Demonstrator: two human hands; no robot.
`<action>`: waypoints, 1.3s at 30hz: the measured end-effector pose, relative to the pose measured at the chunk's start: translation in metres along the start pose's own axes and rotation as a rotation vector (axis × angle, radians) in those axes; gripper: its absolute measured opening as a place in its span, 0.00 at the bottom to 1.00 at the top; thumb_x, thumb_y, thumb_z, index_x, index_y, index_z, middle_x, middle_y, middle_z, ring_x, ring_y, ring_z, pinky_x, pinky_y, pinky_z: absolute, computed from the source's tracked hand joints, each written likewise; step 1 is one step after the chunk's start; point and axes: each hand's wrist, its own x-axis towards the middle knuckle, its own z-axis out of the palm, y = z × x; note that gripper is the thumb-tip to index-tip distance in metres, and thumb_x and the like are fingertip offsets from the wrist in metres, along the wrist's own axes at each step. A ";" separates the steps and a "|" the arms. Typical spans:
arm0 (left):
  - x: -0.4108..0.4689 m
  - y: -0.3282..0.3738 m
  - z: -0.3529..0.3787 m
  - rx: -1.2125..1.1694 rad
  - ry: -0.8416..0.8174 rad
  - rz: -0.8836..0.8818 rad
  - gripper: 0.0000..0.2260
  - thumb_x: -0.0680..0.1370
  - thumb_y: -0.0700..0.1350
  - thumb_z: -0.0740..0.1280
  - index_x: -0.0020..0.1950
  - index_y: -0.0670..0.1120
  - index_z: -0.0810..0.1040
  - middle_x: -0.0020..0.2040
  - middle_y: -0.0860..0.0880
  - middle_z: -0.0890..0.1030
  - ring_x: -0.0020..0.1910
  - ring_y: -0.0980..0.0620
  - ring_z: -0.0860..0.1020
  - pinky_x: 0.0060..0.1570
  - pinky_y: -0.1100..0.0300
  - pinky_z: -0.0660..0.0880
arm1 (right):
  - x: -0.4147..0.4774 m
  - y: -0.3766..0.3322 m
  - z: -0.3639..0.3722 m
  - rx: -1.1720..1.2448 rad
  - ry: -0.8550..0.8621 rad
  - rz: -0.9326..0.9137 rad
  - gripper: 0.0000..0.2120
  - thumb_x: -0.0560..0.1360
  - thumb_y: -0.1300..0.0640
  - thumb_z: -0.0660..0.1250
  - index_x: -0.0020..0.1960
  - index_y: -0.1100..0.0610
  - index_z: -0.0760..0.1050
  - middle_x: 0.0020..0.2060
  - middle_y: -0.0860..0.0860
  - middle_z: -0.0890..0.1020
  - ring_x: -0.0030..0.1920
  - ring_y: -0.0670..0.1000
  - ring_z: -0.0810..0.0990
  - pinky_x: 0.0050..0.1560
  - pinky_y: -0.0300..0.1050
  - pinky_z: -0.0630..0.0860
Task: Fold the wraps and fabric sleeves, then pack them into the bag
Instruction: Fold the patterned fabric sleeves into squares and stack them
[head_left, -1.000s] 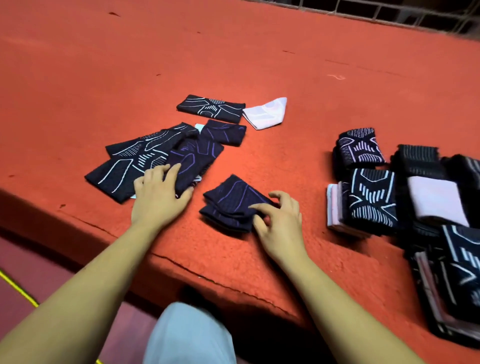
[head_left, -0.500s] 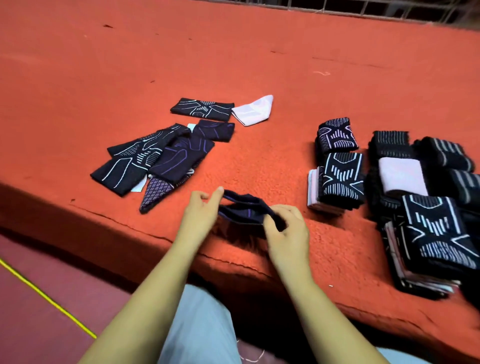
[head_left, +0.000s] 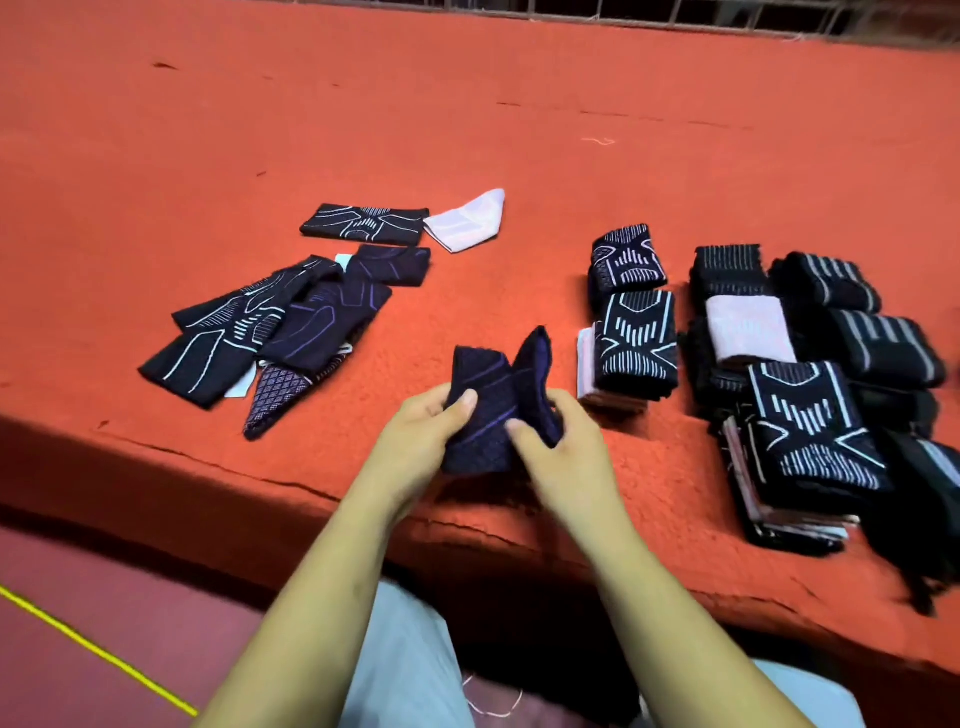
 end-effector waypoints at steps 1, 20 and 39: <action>-0.001 0.004 0.001 -0.014 0.020 0.014 0.10 0.83 0.40 0.61 0.58 0.42 0.81 0.55 0.40 0.84 0.51 0.47 0.82 0.56 0.51 0.77 | 0.003 0.001 -0.007 0.111 0.044 0.068 0.02 0.76 0.62 0.68 0.46 0.57 0.78 0.37 0.47 0.80 0.36 0.41 0.76 0.41 0.43 0.73; -0.005 -0.021 -0.044 0.060 0.347 -0.012 0.11 0.74 0.39 0.70 0.56 0.44 0.79 0.46 0.49 0.86 0.46 0.52 0.82 0.58 0.49 0.76 | -0.016 0.029 0.013 -0.568 -0.432 -0.334 0.24 0.82 0.47 0.54 0.74 0.55 0.69 0.76 0.50 0.65 0.77 0.48 0.59 0.78 0.42 0.49; -0.002 -0.057 -0.002 1.120 -0.154 0.199 0.24 0.86 0.50 0.50 0.81 0.49 0.48 0.79 0.57 0.41 0.78 0.58 0.37 0.76 0.60 0.37 | -0.002 0.040 -0.001 0.375 -0.045 0.176 0.12 0.84 0.58 0.56 0.62 0.57 0.75 0.60 0.54 0.82 0.58 0.46 0.81 0.64 0.41 0.74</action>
